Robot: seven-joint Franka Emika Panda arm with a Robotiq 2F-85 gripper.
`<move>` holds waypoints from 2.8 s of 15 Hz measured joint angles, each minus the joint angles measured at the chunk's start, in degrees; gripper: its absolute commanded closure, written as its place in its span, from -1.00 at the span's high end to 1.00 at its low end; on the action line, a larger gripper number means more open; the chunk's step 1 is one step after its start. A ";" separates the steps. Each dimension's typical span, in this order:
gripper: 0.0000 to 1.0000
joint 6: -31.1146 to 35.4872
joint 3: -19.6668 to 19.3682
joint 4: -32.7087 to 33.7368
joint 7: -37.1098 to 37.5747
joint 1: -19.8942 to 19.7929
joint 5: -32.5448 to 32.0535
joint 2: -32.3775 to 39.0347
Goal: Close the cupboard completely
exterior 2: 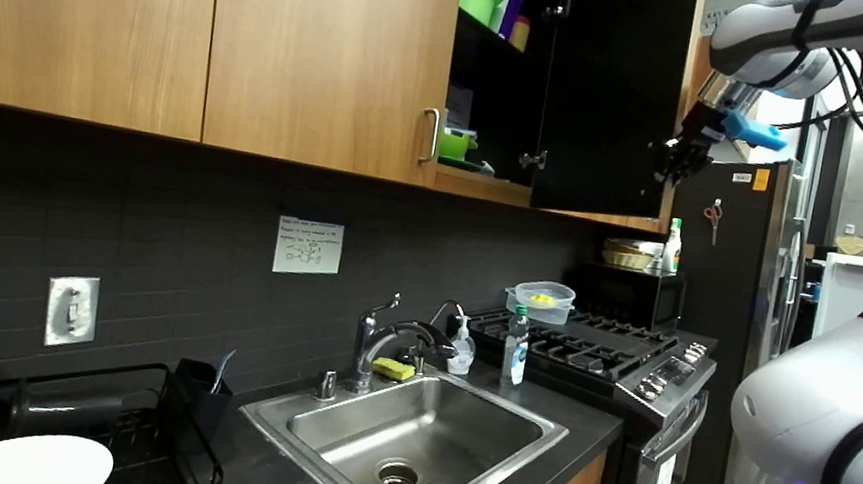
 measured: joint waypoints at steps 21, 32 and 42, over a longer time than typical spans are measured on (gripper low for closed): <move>-0.03 5.79 16.21 -8.38 29.72 -3.37 -5.86 -2.79; 0.92 5.79 16.21 -9.86 29.73 -3.76 -5.84 -3.53; 1.00 5.67 14.18 -17.02 26.52 -4.88 -5.77 -14.43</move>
